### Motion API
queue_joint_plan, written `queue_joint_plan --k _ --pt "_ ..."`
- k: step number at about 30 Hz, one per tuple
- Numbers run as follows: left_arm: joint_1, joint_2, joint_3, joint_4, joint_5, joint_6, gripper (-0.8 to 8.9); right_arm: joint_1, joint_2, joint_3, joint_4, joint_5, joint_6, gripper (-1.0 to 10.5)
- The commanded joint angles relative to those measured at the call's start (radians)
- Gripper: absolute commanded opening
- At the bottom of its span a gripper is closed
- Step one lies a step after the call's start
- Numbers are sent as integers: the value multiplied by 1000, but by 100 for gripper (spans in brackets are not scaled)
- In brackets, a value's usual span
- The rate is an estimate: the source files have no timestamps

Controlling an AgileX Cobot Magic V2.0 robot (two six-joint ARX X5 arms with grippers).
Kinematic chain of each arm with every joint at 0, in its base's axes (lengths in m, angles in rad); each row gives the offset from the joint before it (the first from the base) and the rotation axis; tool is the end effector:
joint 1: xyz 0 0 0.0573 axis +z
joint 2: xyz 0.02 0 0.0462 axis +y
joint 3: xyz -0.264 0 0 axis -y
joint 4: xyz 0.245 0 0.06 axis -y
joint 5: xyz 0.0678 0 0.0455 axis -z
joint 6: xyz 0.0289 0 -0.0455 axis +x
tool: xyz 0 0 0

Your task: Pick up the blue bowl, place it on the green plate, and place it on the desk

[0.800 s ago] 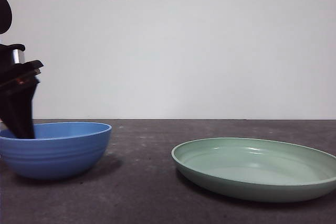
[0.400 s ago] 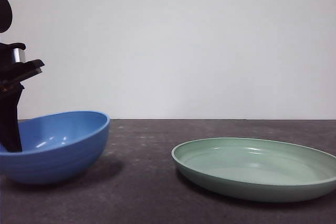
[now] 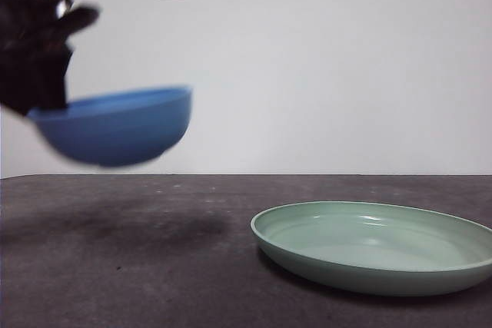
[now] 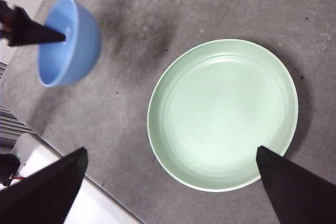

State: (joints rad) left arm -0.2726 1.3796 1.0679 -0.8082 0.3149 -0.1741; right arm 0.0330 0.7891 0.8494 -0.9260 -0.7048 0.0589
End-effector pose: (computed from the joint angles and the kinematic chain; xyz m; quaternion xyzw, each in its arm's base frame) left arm 0.2508 -0.0794 0.2589 -0.0817 0.5503 -0.1982 0.8069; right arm 0.1325 0.0231 0.2971 0.1631 0.4055 0.3155 0.8423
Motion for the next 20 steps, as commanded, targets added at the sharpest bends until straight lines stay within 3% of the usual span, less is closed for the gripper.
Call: queue_joint_plan --k 1,7,14,20 --pt "-45 28 126 -80 4 -29 15 3 6 16 5 -2 -7 515" --pt "-158 127 369 -221 2 -21 15 3 7 16 6 -2 -7 515" --pt "-307 312 534 -235 -7 -26 15 3 6 16 10 -2 -7 515" --pt "-400 480 568 -187 -10 -25 15 3 6 16 14 -2 -7 515"
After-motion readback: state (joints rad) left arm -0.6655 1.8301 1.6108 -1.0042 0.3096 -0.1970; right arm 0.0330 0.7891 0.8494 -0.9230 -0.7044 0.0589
